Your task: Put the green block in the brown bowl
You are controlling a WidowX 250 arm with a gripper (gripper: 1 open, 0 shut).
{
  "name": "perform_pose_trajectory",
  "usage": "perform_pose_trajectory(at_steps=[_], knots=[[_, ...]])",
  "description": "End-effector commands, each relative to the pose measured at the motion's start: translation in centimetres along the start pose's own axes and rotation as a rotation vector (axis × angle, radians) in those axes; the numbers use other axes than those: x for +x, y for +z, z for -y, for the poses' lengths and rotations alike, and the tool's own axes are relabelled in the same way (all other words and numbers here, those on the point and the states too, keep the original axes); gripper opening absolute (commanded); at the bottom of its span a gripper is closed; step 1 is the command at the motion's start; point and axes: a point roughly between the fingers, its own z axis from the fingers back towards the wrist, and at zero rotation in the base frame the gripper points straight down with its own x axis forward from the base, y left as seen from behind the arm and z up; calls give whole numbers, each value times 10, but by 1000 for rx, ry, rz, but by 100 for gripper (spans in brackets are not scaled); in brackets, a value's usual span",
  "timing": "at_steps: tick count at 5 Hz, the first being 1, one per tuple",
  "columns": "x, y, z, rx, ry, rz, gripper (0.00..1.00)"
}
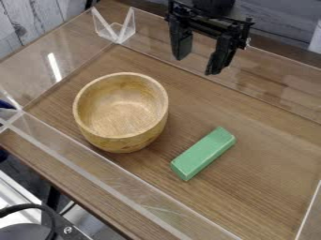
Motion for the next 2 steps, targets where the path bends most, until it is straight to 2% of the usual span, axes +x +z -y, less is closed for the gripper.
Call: perform_pose_trajectory(at_steps=[1, 2], knots=[[-12, -16, 3, 9, -57, -42, 100], [-23, -31, 19, -2, -182, -25, 100]])
